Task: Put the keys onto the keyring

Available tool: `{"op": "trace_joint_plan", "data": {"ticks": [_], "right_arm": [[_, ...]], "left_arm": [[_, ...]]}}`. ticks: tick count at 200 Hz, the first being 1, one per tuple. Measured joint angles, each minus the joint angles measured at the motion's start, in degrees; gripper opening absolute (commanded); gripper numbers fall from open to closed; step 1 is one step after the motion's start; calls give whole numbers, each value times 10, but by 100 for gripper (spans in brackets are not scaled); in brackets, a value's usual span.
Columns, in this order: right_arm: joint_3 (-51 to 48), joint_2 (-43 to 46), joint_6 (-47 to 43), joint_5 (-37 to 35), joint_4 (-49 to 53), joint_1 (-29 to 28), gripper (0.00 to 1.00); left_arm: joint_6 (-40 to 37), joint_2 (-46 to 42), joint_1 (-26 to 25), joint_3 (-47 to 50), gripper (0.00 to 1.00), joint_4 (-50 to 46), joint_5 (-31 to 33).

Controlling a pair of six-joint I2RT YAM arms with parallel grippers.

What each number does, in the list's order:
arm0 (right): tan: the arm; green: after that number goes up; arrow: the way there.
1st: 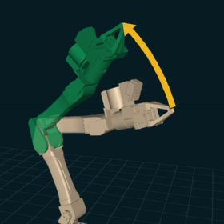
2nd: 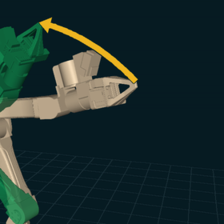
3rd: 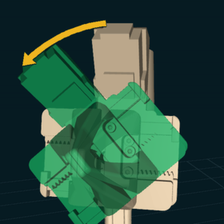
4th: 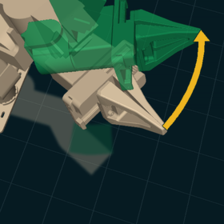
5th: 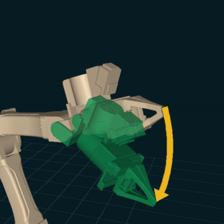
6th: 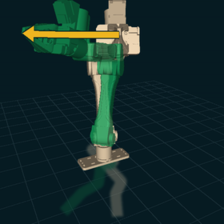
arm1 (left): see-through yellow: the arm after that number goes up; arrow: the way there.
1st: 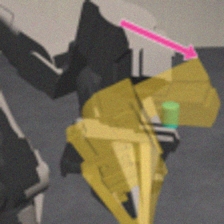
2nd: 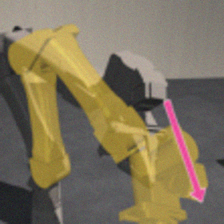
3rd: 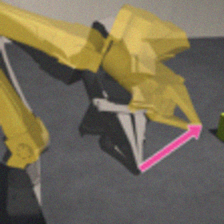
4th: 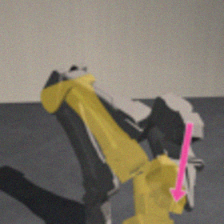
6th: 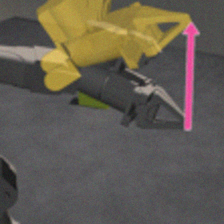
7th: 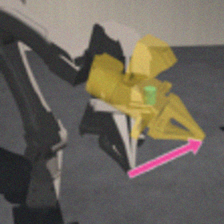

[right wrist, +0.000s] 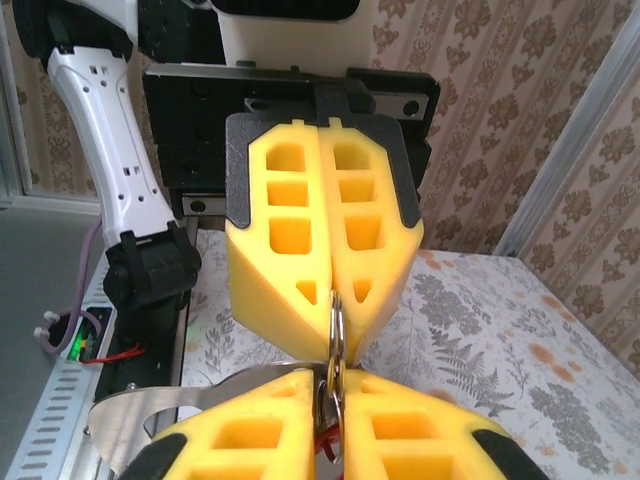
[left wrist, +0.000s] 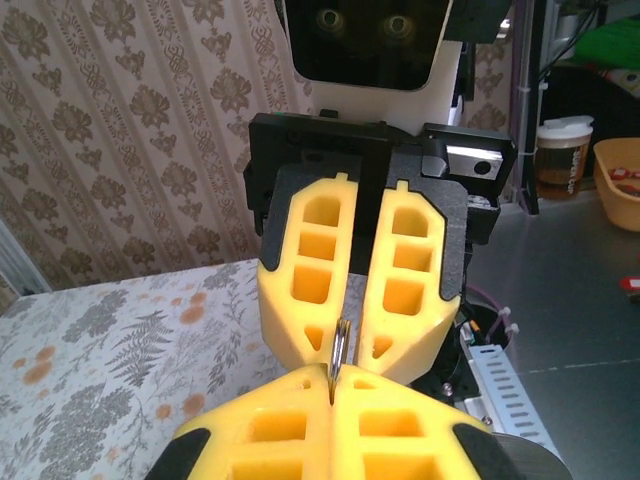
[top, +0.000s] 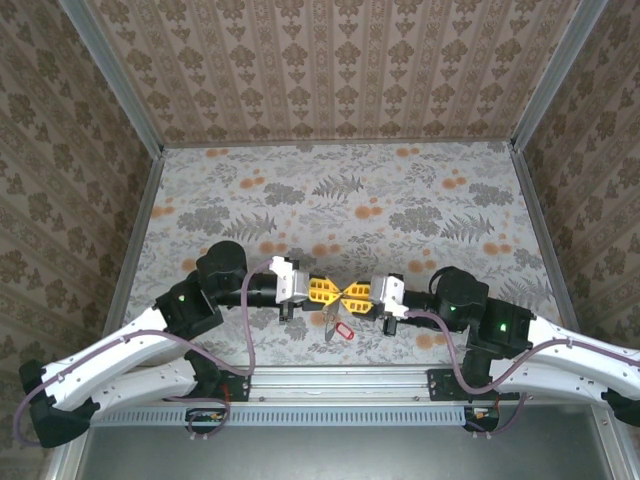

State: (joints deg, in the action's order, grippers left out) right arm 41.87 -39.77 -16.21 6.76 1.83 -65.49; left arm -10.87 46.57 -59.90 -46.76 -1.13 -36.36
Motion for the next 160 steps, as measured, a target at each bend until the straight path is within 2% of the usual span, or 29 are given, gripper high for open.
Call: {"op": "trace_joint_plan", "data": {"ticks": [28, 46, 60, 106, 160], "right_arm": [[-2, 9, 0, 0, -2, 0, 7], [-2, 9, 0, -7, 3, 0, 6], [-2, 8, 0, -23, 14, 0, 5], [0, -16, -1, -76, 53, 0, 5], [5, -27, -3, -80, 74, 0, 5]], "left_arm": [[8, 3, 0, 2, 0, 11, -5], [2, 5, -2, -11, 19, -21, 12], [-8, 11, -9, -38, 25, -70, 42], [-52, 38, -53, -133, 26, -203, 151], [-77, 85, -61, -152, 26, -272, 206]]}}
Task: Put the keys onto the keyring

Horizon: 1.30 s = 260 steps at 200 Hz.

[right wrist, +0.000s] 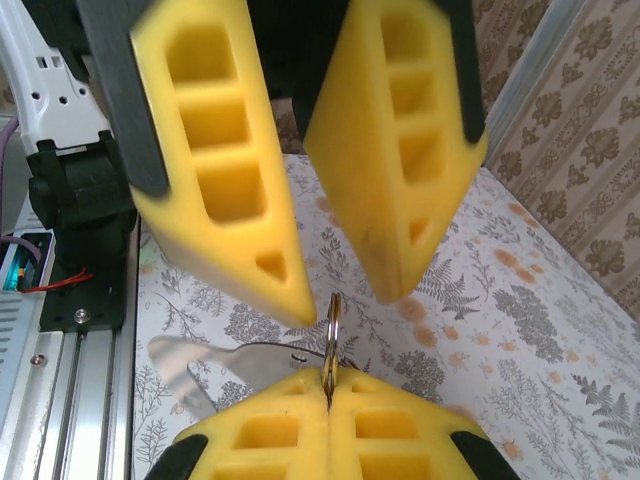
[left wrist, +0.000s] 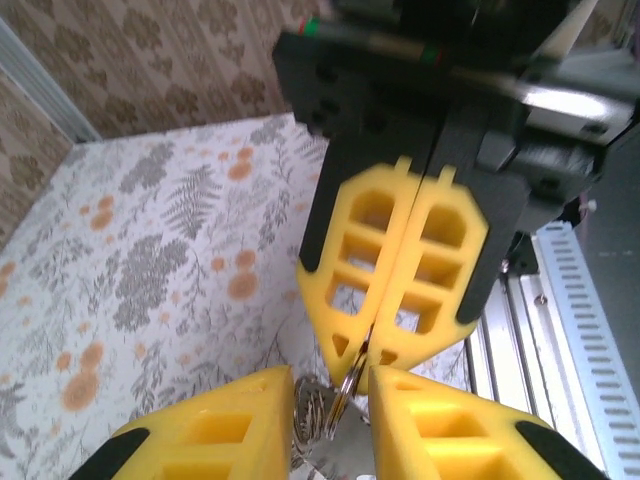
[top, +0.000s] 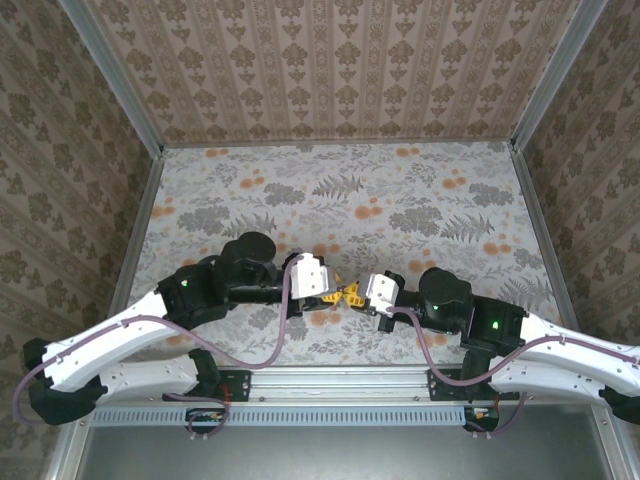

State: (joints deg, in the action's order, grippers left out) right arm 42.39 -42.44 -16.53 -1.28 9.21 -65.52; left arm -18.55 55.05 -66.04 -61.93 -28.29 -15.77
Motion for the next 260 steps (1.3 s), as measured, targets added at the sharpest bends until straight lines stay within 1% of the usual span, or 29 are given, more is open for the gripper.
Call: {"op": "trace_joint_plan", "data": {"ticks": [25, 48, 64, 73, 92, 128, 168, 206, 231, 260], "right_arm": [[0, 0, -2, 2, 0, 0, 5], [0, 0, -3, 6, 0, 0, 5], [0, 0, -4, 7, 1, 0, 5], [0, 0, -5, 8, 2, 0, 5], [0, 0, -8, 8, 7, 0, 7], [0, 9, -12, 22, 4, 0, 17], [0, 17, -12, 47, -16, 0, 20], [0, 31, -12, 55, -30, 0, 20], [0, 37, -12, 65, -39, 0, 20], [-2, 38, -12, 79, -44, 0, 22]], "left_arm": [[-7, 2, 0, 0, 25, -8, 9], [-14, 4, -1, -2, 12, -17, 12], [-22, 6, -4, -3, 7, -22, 12], [-23, 7, -4, -4, 0, -24, 12], [-28, 9, -4, -5, 0, -27, 9], [-23, -5, -4, 8, 0, -7, -15], [19, -57, 14, 75, 0, 94, -85], [67, -75, 35, 113, 0, 179, -142], [96, -80, 42, 136, 0, 235, -167], [125, -80, 46, 165, 0, 295, -179]]}}
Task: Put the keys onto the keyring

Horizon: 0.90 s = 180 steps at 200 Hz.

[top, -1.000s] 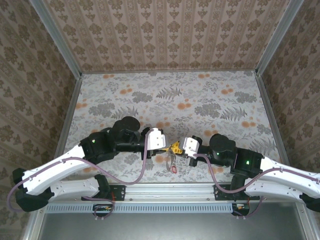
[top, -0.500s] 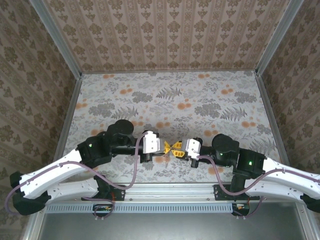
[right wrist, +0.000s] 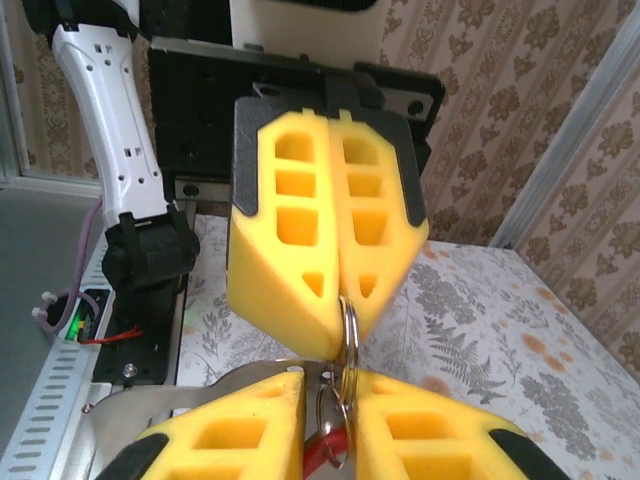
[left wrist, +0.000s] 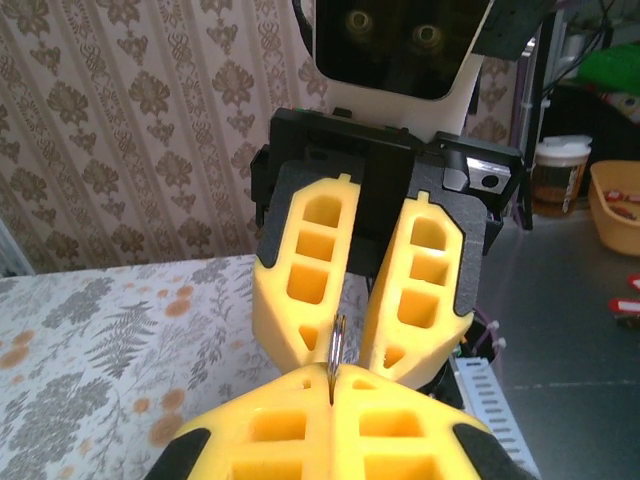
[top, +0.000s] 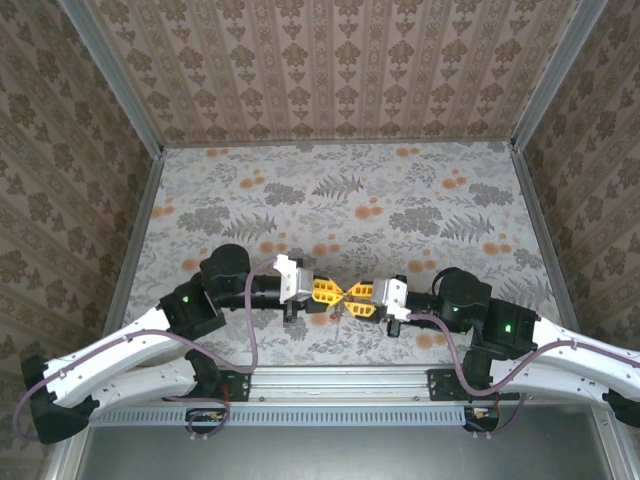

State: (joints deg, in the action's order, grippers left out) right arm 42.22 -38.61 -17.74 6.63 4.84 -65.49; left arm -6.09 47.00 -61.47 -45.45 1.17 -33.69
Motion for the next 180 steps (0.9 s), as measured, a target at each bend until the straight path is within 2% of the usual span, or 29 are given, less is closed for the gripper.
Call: {"op": "trace_joint_plan", "data": {"ticks": [43, 68, 101, 141, 180], "right_arm": [[-11, 4, 0, 1, -16, 0, 23], [-12, 11, 2, -2, -21, 0, 29], [-33, 43, 8, -12, -24, 0, 32], [-45, 82, 16, -25, -25, 0, 31], [-45, 78, 15, -30, -27, 0, 27]], "left_arm": [[32, 0, 6, 26, 0, 59, -12], [42, 0, 8, 27, 0, 74, -13], [47, -5, 12, 27, 0, 78, -8], [47, -17, 19, 27, 0, 76, -6], [47, -17, 19, 27, 0, 74, -6]]}}
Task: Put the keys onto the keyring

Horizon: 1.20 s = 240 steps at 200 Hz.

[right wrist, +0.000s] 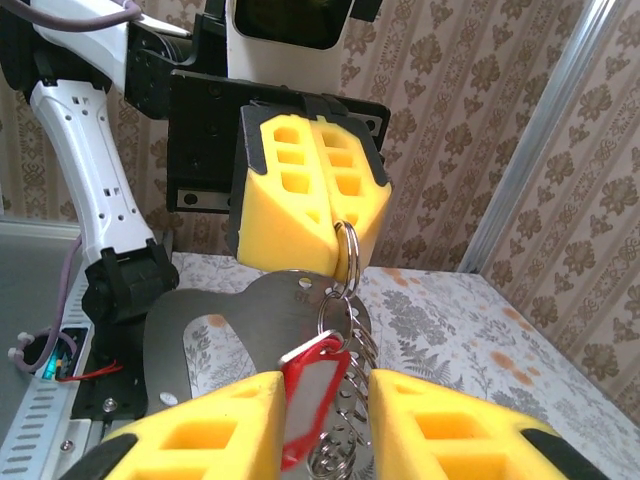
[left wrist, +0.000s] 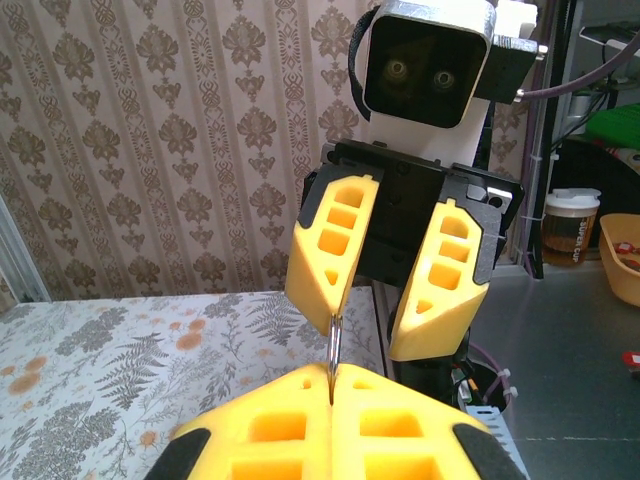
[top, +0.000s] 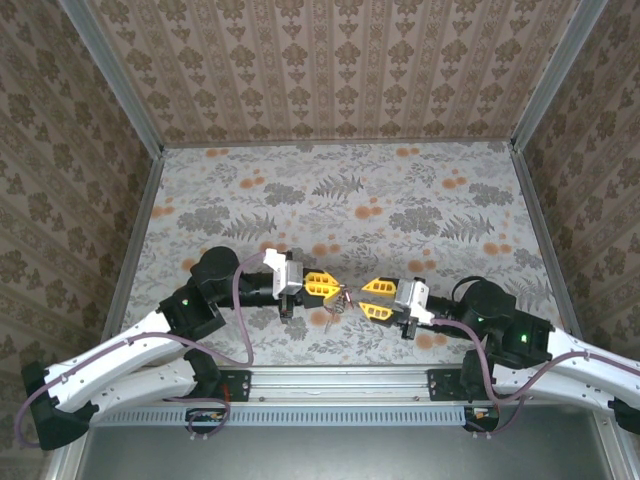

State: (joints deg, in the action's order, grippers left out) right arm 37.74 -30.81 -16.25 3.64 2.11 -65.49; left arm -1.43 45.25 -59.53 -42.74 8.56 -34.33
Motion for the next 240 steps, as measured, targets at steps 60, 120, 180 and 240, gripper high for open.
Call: {"op": "trace_joint_plan", "data": {"ticks": [60, 120, 180, 240], "right_arm": [[0, -38, -2, 2, -23, 0, 23], [0, -54, -2, 3, -42, 0, 17], [12, -82, -2, 2, -44, 0, 14], [18, -87, -2, 3, -38, 0, 14]], "left_arm": [[2, 2, 0, 0, 0, 0, 0], [2, 6, 0, 0, 0, 0, -2], [4, 6, 0, 0, 0, 1, -16], [5, 8, 0, 0, 0, 5, -24]]}}
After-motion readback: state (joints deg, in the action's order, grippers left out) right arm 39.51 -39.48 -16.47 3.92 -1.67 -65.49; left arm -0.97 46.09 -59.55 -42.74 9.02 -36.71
